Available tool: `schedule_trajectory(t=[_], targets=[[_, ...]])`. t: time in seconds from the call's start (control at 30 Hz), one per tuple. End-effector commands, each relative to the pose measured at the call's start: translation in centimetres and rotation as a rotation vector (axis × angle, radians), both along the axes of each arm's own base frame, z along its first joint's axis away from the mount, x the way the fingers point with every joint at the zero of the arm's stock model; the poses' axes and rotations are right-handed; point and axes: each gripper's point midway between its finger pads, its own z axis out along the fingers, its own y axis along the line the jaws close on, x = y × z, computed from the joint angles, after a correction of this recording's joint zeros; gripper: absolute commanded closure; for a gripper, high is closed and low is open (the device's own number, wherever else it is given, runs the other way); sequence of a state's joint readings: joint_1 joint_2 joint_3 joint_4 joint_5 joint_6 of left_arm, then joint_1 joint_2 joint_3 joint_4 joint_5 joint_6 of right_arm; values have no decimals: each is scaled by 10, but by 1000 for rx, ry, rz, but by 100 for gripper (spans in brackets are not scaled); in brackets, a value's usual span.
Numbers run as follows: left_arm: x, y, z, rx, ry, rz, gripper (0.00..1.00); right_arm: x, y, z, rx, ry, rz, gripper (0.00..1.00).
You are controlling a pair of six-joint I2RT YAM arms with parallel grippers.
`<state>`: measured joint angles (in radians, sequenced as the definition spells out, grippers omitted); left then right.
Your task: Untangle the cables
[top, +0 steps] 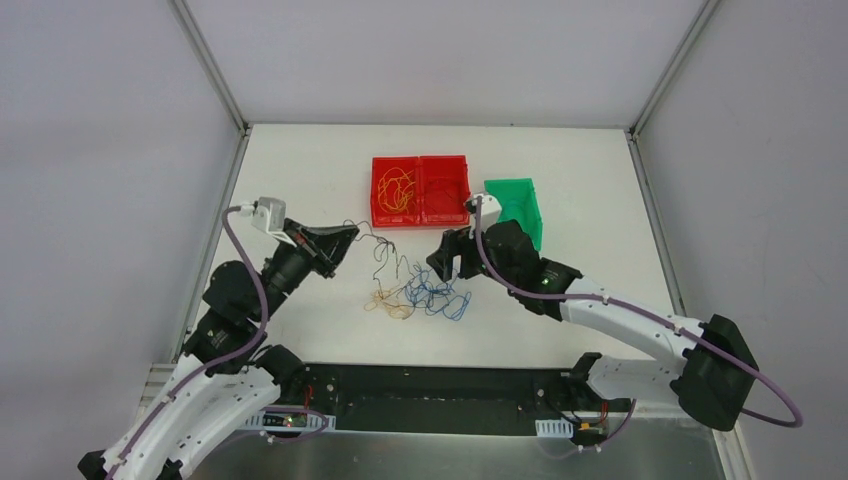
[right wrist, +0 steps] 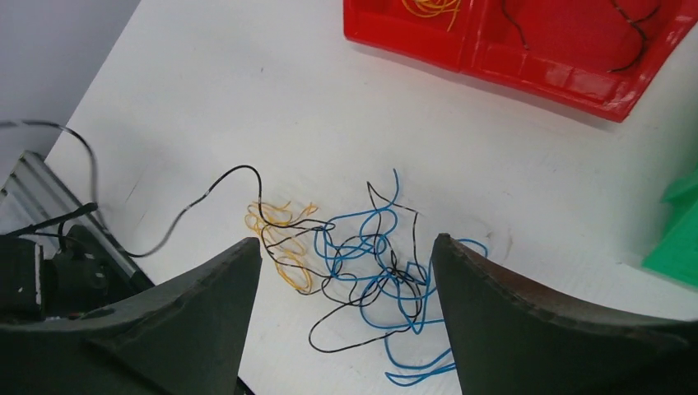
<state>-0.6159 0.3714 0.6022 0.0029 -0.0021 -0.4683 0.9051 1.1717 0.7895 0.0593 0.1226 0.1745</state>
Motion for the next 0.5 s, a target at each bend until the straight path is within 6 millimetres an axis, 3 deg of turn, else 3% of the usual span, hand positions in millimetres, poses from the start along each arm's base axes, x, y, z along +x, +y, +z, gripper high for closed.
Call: schedule_trajectory(t=[0.0, 0.07, 0.2, 0.47], targets=[[-17, -28, 71, -50, -63, -180, 100, -25, 28, 29, 167, -104, 213, 21], [-19, -34, 89, -62, -71, -217, 100, -37, 36, 31, 178, -142, 295, 23], [-22, -44, 115, -81, -79, -275, 100, -42, 46, 28, 156, -189, 346, 25], [-23, -50, 134, -111, -77, -306, 100, -65, 65, 22, 152, -220, 477, 39]])
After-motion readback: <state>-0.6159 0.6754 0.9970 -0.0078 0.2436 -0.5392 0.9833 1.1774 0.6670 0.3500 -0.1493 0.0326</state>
